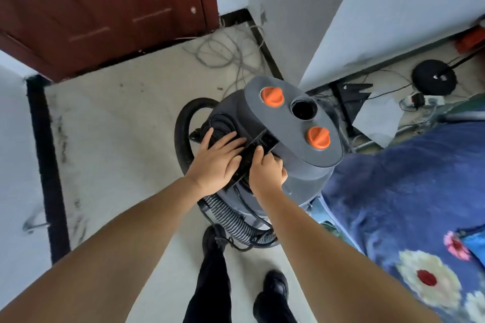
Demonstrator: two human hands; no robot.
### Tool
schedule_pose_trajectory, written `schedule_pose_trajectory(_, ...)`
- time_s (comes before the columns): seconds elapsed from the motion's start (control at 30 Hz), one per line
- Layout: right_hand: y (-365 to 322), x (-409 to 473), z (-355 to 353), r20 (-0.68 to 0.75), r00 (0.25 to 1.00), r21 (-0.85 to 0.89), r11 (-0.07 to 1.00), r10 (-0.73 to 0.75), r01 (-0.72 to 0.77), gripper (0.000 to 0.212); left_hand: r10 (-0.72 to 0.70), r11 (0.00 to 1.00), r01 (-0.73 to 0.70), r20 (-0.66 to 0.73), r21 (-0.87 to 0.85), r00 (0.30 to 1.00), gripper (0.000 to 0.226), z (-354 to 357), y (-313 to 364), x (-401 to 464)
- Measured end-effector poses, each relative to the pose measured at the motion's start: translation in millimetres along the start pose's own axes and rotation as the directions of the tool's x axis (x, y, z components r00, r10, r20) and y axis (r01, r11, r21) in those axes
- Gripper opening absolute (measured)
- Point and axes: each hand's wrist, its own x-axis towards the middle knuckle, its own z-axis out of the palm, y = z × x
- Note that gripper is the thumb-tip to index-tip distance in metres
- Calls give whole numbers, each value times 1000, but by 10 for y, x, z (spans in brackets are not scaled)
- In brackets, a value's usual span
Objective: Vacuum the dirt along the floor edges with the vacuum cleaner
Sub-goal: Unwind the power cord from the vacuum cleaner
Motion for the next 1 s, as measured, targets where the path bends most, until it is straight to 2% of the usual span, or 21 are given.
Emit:
schedule_pose_trajectory(0.17,257,-404,150,88,990,-109,987,-111,120,51,-166,986,166,-32,-17,986,61,189,244,-685)
schedule_pose_trajectory(0.37,665,-926,240,203,961,-174,958,-190,226,51,-358,933,355,-44,-60,933,64,415,731,-1492)
schedule_pose_trajectory(0.5,926,-1304,351,248,938,-204,934,-240,293,45,-458,888,456,-18,-57,889,72,552,1015,-2001)
schedule_pose_trajectory(0.63,1137,-1681,458,311,916,-242,910,-255,336,50,-547,835,546,13,-71,837,81,678,1262,-2477)
schedule_pose_trajectory(0.77,1321,-2059,556,361,882,-276,868,-304,412,50,-629,775,625,-14,-96,778,83,799,1517,-2937)
schedule_pose_trajectory(0.87,1490,-2300,619,397,859,-293,842,-324,453,50,-687,723,681,-23,-117,726,80,908,1732,-3234)
schedule_pose_trajectory(1.0,1759,-2641,641,437,826,-304,806,-356,508,48,-742,665,736,1,-131,670,59,1071,2046,-3595)
